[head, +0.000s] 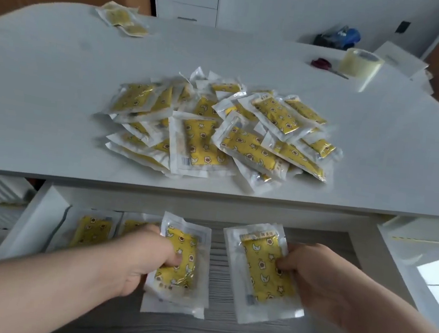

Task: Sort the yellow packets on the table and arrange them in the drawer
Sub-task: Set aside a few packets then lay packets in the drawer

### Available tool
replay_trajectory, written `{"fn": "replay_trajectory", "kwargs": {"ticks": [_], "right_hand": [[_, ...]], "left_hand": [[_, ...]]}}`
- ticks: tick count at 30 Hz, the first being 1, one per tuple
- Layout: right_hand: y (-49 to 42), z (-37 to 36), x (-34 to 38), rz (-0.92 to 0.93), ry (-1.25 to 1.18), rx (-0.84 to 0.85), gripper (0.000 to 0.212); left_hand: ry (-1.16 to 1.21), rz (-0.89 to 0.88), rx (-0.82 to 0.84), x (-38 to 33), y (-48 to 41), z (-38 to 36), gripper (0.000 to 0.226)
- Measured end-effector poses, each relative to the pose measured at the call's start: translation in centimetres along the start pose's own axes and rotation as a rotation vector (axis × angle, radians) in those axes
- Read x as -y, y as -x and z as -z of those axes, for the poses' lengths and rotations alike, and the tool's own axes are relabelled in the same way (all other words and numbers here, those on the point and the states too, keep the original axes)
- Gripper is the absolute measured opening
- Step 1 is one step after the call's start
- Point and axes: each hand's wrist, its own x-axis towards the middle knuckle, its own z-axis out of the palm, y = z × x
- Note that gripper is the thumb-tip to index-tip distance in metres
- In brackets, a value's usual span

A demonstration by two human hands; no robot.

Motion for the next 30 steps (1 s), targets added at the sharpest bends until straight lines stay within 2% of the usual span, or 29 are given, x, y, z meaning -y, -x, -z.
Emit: {"fn": "replay_trajectory", "kwargs": {"ticks": [8, 15, 17, 21, 25, 30], "right_hand": [[-1.6, -0.4, -0.7, -0.05, -0.032, -0.045, 0.029], [-2.8, -0.8, -1.3, -0.022, 0.088, -0.066, 0.028], [-2.9, -0.9, -1.4, -0.003, 0.147, -0.098, 0.026], [-3.1, -1.3, -1.6, 0.032, 0.241, -0.15, 0.025], [-3.5, -1.0, -2.3, 0.033, 0.338, -0.232, 0.02], [-5.2, -1.2, -2.5, 0.078, 0.522, -0.33, 0.021]], "left_hand": [[-0.397, -0.148, -0.241, -1.5, -1.7, -3.6, 0.023], [-0.639, -0.3, -0.318, -1.5, -1.5, -3.9, 0.047], [-0.687, -0.335, -0.312, -1.4, -1.4, -3.6, 0.057], [-0.767, -0.373, -0.309, -1.6, -0.4, -2.9, 0.062], [-0.858, -0.425, -0.324, -1.6, 0.3, -2.9, 0.08], [-0.95, -0.444, -0.34, -0.7, -0.3, -3.0, 0.075]]}}
